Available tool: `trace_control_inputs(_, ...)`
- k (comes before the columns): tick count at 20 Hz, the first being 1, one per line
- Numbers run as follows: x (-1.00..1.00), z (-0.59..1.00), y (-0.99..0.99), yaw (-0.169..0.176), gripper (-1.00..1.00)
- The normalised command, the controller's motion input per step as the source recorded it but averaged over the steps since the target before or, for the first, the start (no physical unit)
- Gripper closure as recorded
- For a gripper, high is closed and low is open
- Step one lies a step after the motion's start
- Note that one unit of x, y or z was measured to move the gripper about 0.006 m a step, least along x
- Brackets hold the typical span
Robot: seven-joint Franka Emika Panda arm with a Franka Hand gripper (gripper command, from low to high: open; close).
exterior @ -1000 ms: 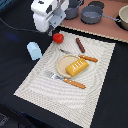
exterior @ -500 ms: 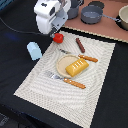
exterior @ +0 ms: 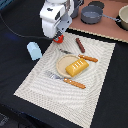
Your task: Interact with the objects in diverse but meaningful ways.
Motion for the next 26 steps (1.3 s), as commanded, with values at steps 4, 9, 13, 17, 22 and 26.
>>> trace_control_inputs(4,-0.22,-0.32,0.29,0.000,-1.00)
trace_control_inputs(9,-0.03,-0.25,0.21,0.000,-1.00)
trace_control_inputs(13,0.02,-0.22,0.19,0.000,-1.00)
trace_control_inputs(17,0.00,-0.24,0.17,0.000,-1.00)
trace_control_inputs(22,0.08,-0.17,0.17,0.000,1.00)
trace_control_inputs(26,0.13,-0.18,0.19,0.000,1.00)
